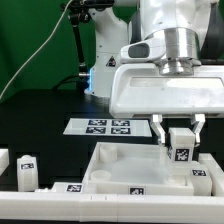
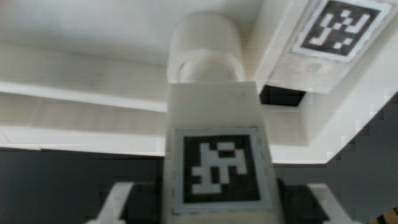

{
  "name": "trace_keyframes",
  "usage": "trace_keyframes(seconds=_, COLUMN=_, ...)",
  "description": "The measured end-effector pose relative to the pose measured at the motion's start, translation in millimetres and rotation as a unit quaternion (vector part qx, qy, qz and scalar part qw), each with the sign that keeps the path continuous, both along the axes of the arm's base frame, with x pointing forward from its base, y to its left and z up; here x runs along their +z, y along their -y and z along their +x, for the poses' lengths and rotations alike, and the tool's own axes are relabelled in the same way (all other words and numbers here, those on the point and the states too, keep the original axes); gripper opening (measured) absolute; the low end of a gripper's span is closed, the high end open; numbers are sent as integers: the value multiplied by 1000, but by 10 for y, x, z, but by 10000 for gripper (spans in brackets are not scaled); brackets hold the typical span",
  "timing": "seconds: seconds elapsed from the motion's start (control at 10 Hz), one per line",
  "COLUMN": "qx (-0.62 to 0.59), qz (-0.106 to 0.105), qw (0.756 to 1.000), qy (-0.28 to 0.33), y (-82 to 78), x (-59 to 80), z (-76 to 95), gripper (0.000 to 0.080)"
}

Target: Assemble one leg

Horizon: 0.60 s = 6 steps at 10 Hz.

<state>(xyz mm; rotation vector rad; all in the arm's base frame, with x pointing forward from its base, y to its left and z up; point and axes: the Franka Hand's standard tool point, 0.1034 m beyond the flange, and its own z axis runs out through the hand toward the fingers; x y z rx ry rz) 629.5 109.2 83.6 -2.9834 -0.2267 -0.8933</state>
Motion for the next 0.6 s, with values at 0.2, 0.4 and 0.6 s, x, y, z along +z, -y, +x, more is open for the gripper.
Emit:
trace_keyframes(seconds=0.2, qx=3, qz=-4, qw=1000, qy=2, y=23, x=-54, z=-19, gripper=282)
trace_keyframes(seconds=0.4, qx=7, qz=-6, qw=1000, qy=21, y=28, x=-57, z=2, gripper=282)
trace_keyframes(seconds=0.6, qx=9, qz=-7, qw=1000, qy=23, y=28, x=-62, z=4, gripper=282)
